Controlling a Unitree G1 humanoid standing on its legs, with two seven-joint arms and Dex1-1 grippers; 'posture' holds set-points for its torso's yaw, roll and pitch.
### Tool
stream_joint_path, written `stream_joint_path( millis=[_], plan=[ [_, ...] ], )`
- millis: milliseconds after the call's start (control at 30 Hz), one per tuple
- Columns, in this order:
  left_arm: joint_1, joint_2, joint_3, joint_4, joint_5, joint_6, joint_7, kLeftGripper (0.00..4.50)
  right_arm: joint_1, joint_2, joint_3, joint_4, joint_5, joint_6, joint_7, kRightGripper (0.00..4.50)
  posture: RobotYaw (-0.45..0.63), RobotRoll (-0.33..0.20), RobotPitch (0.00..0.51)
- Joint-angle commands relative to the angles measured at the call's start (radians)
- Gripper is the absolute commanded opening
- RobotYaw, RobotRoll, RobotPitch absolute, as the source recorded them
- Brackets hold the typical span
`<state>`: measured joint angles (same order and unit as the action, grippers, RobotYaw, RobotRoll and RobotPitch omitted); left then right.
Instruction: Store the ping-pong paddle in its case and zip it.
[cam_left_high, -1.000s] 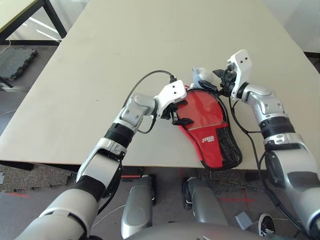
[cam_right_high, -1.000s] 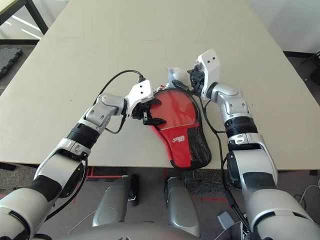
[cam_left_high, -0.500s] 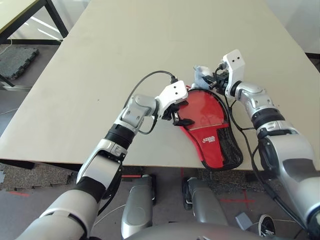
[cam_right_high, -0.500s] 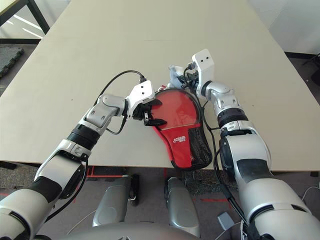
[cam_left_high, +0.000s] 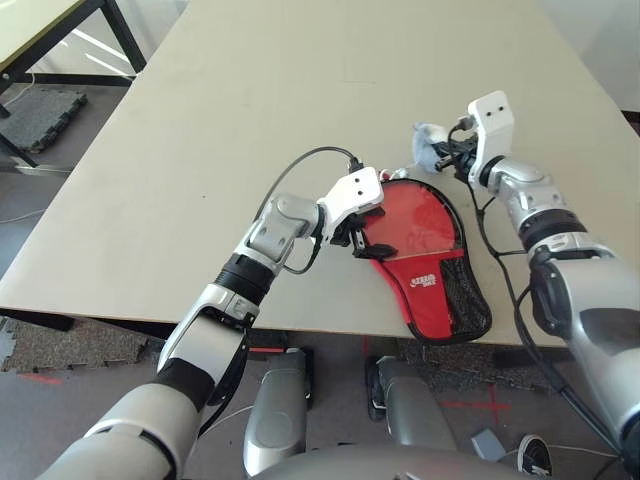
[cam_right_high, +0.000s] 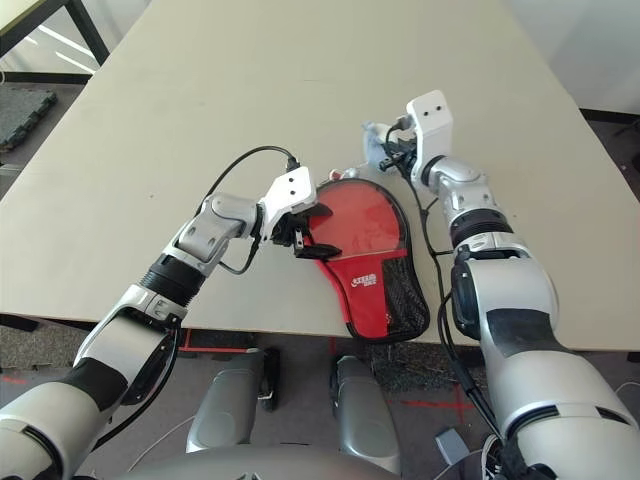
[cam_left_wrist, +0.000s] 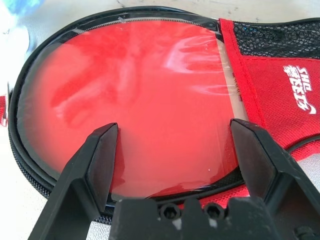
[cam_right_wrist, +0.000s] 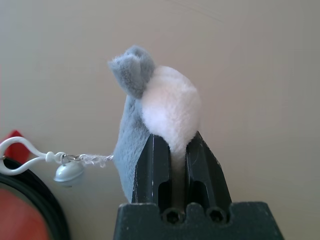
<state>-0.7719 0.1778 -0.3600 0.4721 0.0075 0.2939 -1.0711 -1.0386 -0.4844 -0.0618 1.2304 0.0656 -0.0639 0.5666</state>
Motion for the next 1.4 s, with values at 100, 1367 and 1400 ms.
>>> stream_joint_path(
  millis=[100,1367,1400],
  plan=[
    [0.029,-0.006,-0.041,0.024,0.011,0.024,-0.016,4.50,0.070,-0.093,-0.050,-0.005,0.005,0.000,0.004,0.00,0.10,0.000,0.184],
    [-0.111,-0.105,-0.051,0.356,0.053,-0.173,-0.053,4.50,0.950,-0.433,-0.336,-1.055,0.333,0.609,0.281,0.00,-0.07,0.000,0.156],
    [-0.110,-0.107,-0.054,0.358,0.055,-0.173,-0.059,4.50,0.956,-0.434,-0.339,-1.055,0.333,0.608,0.280,0.00,-0.07,0.000,0.157]
  ],
)
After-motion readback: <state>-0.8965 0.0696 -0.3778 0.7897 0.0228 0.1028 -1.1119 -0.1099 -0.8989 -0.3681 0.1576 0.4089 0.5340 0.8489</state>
